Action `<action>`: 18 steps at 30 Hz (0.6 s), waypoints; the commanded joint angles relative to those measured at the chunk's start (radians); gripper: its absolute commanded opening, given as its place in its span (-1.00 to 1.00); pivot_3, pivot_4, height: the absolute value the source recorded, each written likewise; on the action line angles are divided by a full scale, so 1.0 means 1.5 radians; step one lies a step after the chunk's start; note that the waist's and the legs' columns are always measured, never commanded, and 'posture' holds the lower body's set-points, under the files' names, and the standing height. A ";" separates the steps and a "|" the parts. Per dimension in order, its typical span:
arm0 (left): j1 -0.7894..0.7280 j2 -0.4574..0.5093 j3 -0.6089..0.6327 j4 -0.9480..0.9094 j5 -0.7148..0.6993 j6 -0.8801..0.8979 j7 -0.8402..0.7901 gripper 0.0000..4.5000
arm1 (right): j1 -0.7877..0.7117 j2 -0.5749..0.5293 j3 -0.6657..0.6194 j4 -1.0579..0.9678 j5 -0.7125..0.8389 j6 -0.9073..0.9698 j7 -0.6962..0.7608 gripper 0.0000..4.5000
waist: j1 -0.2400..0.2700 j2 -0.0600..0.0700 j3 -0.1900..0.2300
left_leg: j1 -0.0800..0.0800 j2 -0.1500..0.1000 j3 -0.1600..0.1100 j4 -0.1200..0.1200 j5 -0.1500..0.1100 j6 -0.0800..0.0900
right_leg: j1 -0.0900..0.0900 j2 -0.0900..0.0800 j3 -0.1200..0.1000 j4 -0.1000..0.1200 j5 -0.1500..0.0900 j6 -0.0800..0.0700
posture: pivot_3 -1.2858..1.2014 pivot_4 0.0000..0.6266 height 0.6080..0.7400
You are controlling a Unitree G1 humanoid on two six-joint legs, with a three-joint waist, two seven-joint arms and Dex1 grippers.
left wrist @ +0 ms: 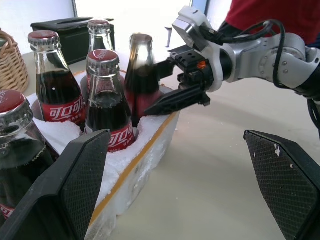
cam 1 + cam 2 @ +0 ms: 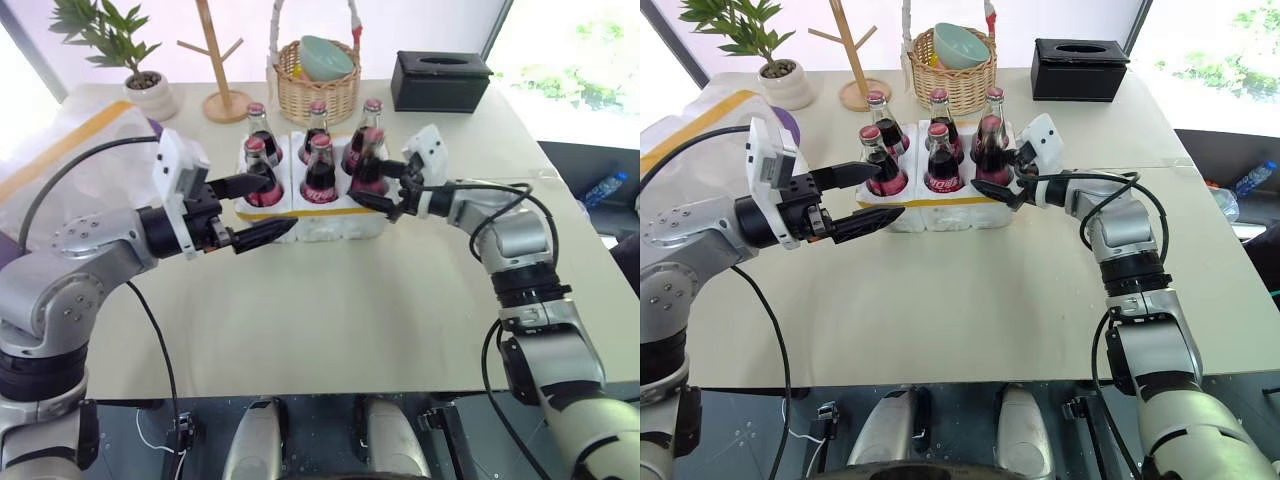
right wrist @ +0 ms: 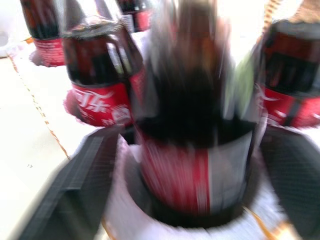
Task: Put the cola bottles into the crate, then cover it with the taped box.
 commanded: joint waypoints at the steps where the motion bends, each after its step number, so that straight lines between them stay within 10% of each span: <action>1: 0.011 0.026 0.026 -0.018 -0.006 -0.001 -0.010 1.00 | 0.008 -0.015 -0.014 -0.033 0.002 0.022 0.007 0.99 | 0.001 0.000 0.000 | 0.000 0.000 0.000 0.000 0.000 0.000 | 0.000 0.000 0.000 0.000 0.000 0.000 | 0.03 -0.52 0.94; 11: 0.149 0.311 0.316 0.031 -0.032 0.104 -0.203 1.00 | 0.009 -0.228 -0.157 -0.204 0.170 0.187 0.168 0.99 | 0.000 0.000 0.001 | -0.001 0.000 0.000 -0.001 0.000 0.000 | -0.002 0.000 0.000 -0.001 0.000 0.000 | 0.03 -0.52 0.94; 18: 0.512 0.423 0.655 0.163 0.261 0.056 -0.588 1.00 | 0.051 -0.352 -0.185 -0.248 0.234 0.208 0.308 0.99 | -0.006 0.001 0.001 | 0.000 0.001 0.002 -0.004 0.000 0.000 | -0.003 0.000 0.000 -0.001 -0.002 -0.001 | 0.03 -0.52 0.94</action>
